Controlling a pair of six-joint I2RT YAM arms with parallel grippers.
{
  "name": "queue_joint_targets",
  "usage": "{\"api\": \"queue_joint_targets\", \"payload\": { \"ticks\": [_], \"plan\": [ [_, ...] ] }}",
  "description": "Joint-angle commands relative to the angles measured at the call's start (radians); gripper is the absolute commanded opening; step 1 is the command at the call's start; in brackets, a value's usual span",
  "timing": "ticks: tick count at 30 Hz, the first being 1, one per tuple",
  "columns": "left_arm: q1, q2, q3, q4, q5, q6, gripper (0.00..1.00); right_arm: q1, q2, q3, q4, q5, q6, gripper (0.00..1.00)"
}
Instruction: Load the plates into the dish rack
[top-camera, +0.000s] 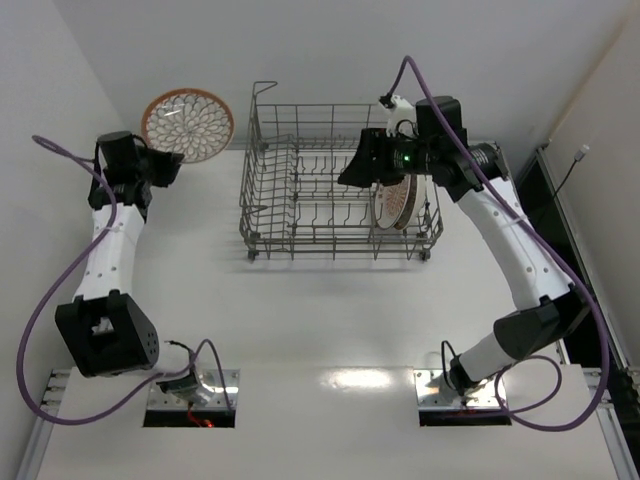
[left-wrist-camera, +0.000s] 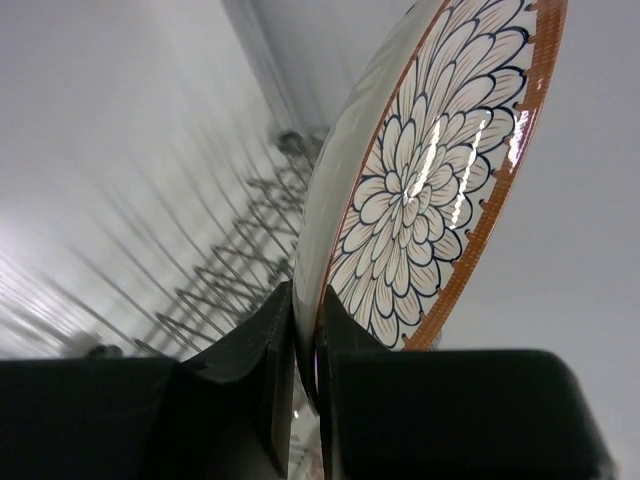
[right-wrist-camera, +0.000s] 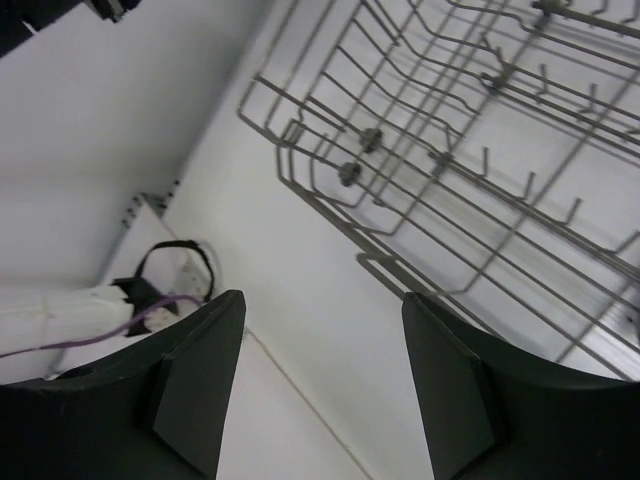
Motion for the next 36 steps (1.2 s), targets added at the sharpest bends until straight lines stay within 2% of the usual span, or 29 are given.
{"api": "queue_joint_targets", "payload": {
  "ticks": [1, 6, 11, 15, 17, 22, 27, 29, 34, 36],
  "plan": [
    [-0.023, -0.105, 0.113, 0.091, 0.131, -0.012, 0.0, -0.018, 0.02, 0.038, 0.123, -0.183, 0.082, 0.63],
    [-0.036, -0.145, 0.157, 0.076, 0.256, -0.021, 0.0, -0.041, 0.019, -0.017, 0.222, -0.308, 0.125, 0.64],
    [-0.09, -0.17, 0.202, -0.057, 0.308, -0.001, 0.0, -0.084, 0.01, -0.057, 0.356, -0.388, 0.248, 0.64],
    [-0.157, -0.17, 0.241, -0.17, 0.317, 0.062, 0.0, -0.096, 0.083, 0.002, 0.319, -0.388, 0.26, 0.67],
    [-0.193, -0.17, 0.255, -0.191, 0.317, 0.076, 0.0, -0.096, 0.095, 0.015, 0.319, -0.378, 0.26, 0.73],
    [-0.349, -0.118, 0.333, -0.314, 0.28, 0.164, 0.0, -0.105, 0.128, 0.049, 0.29, -0.378, 0.237, 0.73],
    [-0.495, 0.0, 0.488, -0.415, 0.233, 0.224, 0.0, -0.124, 0.146, 0.058, 0.257, -0.349, 0.216, 0.73],
    [-0.523, 0.034, 0.547, -0.449, 0.233, 0.246, 0.0, -0.133, 0.155, 0.058, 0.257, -0.349, 0.216, 0.73],
    [-0.589, 0.065, 0.557, -0.449, 0.222, 0.246, 0.0, -0.17, 0.155, 0.047, 0.257, -0.349, 0.216, 0.73],
    [-0.601, 0.065, 0.557, -0.46, 0.21, 0.246, 0.0, -0.194, 0.155, 0.047, 0.257, -0.349, 0.216, 0.7]
  ]
}}
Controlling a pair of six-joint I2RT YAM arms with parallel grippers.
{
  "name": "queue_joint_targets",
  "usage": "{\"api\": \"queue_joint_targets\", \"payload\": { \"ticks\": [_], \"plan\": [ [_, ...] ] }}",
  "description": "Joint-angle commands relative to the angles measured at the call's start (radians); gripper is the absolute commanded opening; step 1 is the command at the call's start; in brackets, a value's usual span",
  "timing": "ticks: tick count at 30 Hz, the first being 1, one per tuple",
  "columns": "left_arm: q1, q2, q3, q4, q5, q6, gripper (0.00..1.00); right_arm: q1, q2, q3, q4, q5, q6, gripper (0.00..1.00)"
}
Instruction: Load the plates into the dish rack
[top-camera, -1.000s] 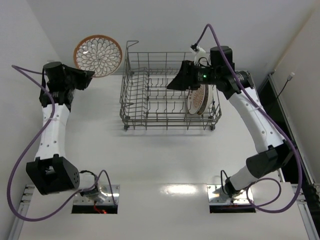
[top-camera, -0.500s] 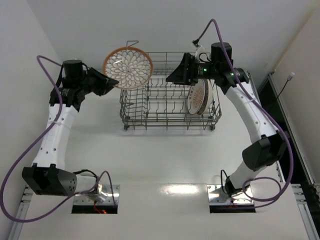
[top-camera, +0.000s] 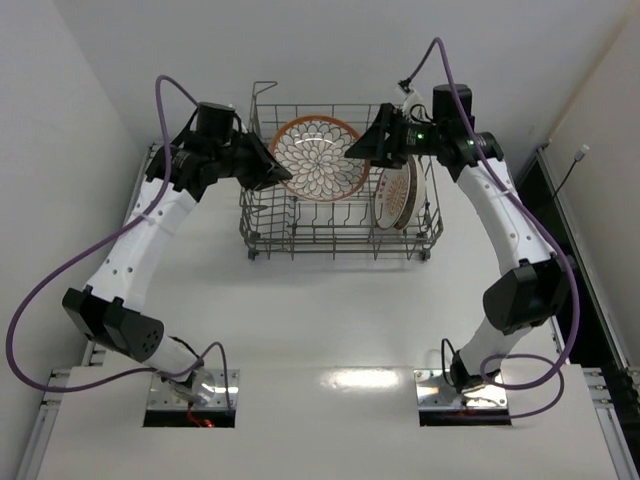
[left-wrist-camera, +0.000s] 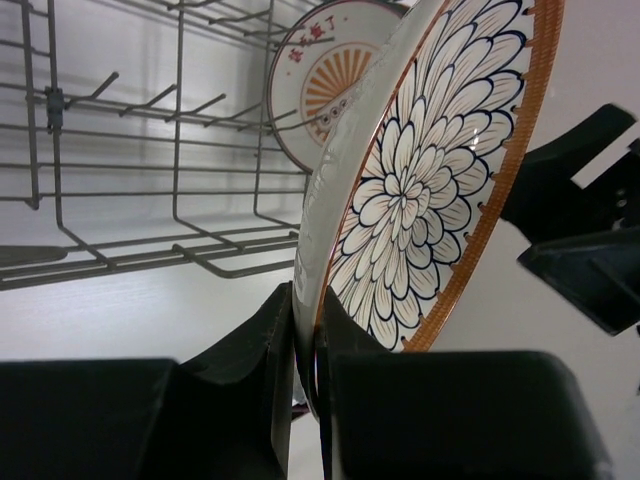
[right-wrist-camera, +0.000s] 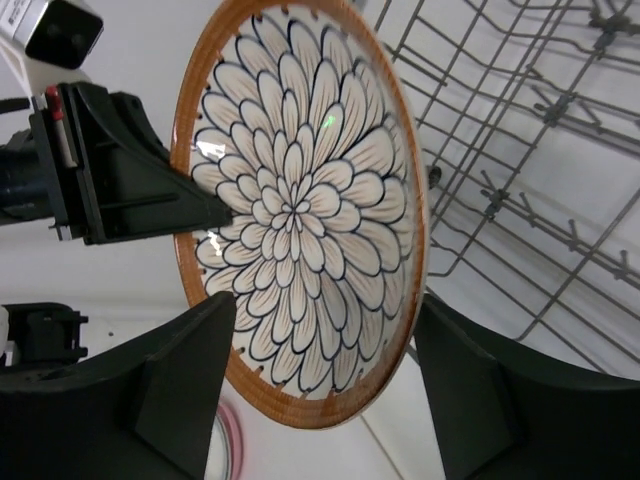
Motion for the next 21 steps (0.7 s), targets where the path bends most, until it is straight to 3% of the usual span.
{"api": "queue_joint_targets", "payload": {
  "ticks": [1, 6, 10, 21],
  "plan": [
    [-0.029, -0.029, 0.069, 0.097, 0.014, -0.008, 0.0, -0.026, 0.0, 0.04, 0.022, 0.01, -0.016, 0.69],
    [-0.049, -0.029, 0.069, 0.097, 0.005, -0.008, 0.0, -0.053, 0.009, 0.031, 0.013, 0.01, -0.007, 0.54],
    [-0.06, -0.029, 0.069, 0.106, 0.005, -0.008, 0.0, -0.053, 0.009, -0.01, 0.023, -0.024, 0.011, 0.49],
    [-0.1, 0.021, 0.129, 0.124, 0.023, -0.027, 0.0, -0.053, -0.022, -0.104, 0.063, -0.053, 0.041, 0.49]
  ]
}}
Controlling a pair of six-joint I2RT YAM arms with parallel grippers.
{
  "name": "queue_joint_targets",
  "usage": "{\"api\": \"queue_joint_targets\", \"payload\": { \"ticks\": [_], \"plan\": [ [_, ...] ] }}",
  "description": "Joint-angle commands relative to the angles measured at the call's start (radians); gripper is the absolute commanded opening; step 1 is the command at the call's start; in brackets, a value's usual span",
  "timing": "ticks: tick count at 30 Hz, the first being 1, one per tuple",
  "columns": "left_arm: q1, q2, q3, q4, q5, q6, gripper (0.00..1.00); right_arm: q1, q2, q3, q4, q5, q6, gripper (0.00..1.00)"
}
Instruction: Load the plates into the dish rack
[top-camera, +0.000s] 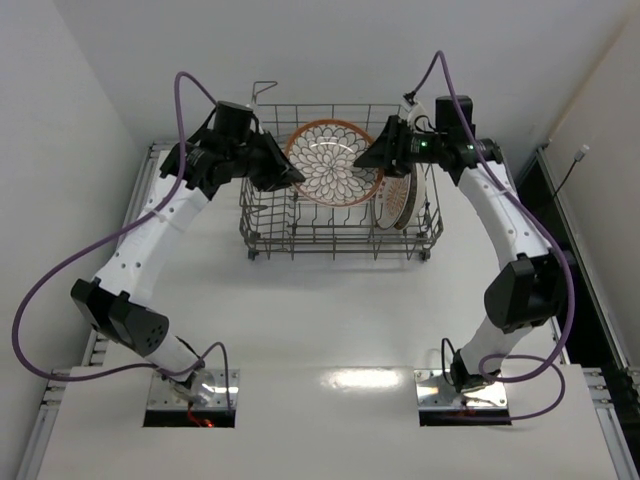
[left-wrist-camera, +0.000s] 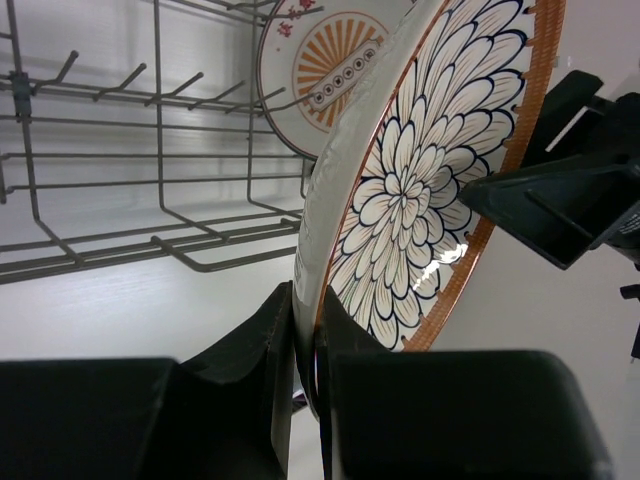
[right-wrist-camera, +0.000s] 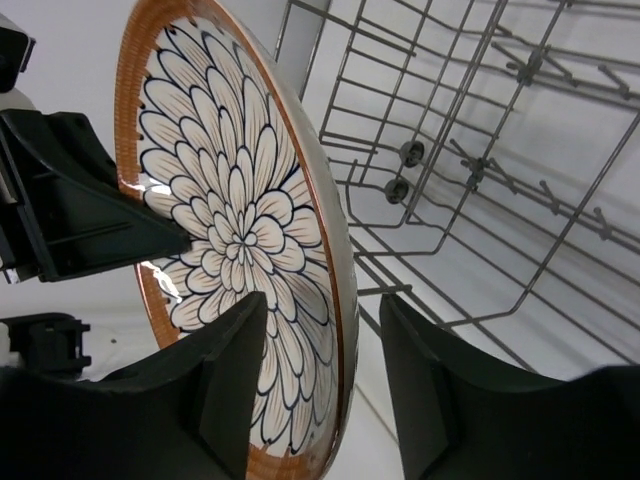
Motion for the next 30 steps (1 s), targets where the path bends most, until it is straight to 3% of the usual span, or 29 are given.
{"api": "queue_joint_targets", "payload": {
  "ticks": [1, 5, 11, 18, 22, 29, 30],
  "plan": [
    [-0.017, -0.016, 0.098, 0.156, 0.063, -0.032, 0.0, 0.0, -0.025, -0.017, 0.048, -0.038, 0.019, 0.45],
    [-0.026, -0.016, 0.098, 0.156, 0.063, -0.032, 0.0, 0.0, -0.035, -0.017, 0.039, -0.029, 0.019, 0.29],
    [-0.035, -0.016, 0.089, 0.136, 0.044, -0.023, 0.0, -0.01, -0.044, -0.017, 0.019, 0.003, 0.019, 0.15],
    [-0.035, -0.027, 0.089, 0.136, 0.035, -0.023, 0.0, -0.01, -0.044, -0.026, 0.009, 0.003, 0.019, 0.21],
    [-0.035, -0.027, 0.08, 0.127, 0.035, -0.023, 0.0, -0.01, -0.044, -0.026, 0.0, 0.003, 0.019, 0.32],
    [-0.035, -0.036, 0.08, 0.118, 0.035, -0.023, 0.0, -0.019, -0.053, -0.026, -0.009, 0.013, 0.019, 0.32],
    [-0.035, -0.036, 0.08, 0.118, 0.035, -0.023, 0.0, -0.019, -0.053, -0.026, -0.009, 0.013, 0.019, 0.28]
  ]
}}
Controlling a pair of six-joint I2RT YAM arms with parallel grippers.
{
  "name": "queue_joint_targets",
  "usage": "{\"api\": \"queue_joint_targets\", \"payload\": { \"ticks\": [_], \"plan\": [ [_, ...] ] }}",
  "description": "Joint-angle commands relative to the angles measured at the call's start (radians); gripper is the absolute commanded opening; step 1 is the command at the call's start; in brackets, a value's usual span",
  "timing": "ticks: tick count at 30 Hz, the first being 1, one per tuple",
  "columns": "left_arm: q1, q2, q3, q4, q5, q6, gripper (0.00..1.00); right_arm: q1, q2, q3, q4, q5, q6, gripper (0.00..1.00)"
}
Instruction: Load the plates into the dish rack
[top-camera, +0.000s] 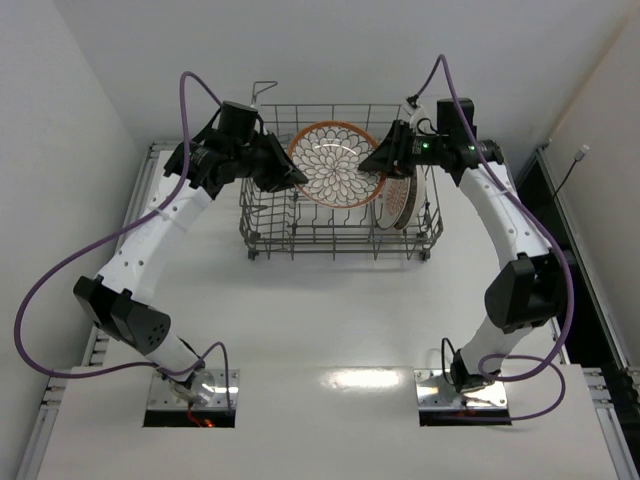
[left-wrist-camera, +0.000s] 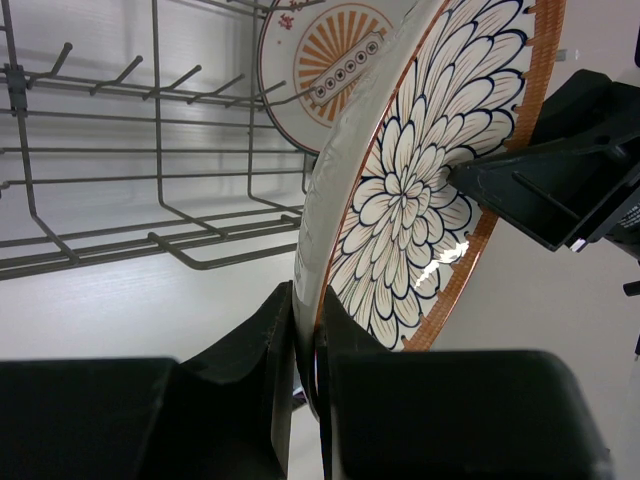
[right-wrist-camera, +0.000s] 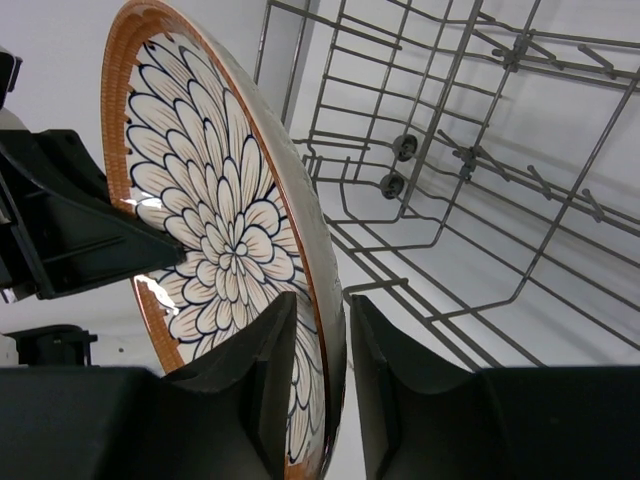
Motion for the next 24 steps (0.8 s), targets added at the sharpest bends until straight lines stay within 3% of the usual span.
{"api": "queue_joint_targets", "payload": {
  "ticks": [1, 6, 16, 19, 24],
  "plan": [
    [-0.005, -0.06, 0.055, 0.127, 0.043, -0.019, 0.0, -0.007, -0.052, -0.003, 0.01, 0.0, -0.011, 0.26],
    [0.014, -0.06, 0.055, 0.127, 0.052, -0.008, 0.0, -0.007, -0.052, 0.006, -0.008, 0.01, -0.011, 0.0],
    [0.014, -0.069, -0.028, 0.17, 0.087, -0.008, 0.0, -0.007, -0.052, 0.037, -0.008, 0.019, -0.021, 0.0],
    [0.014, -0.081, -0.092, 0.219, 0.106, -0.019, 0.1, -0.007, -0.052, 0.085, -0.018, 0.019, -0.021, 0.0],
    [0.014, -0.092, -0.174, 0.334, 0.161, -0.047, 0.37, -0.007, -0.02, 0.185, -0.066, 0.019, -0.048, 0.0]
  ]
}}
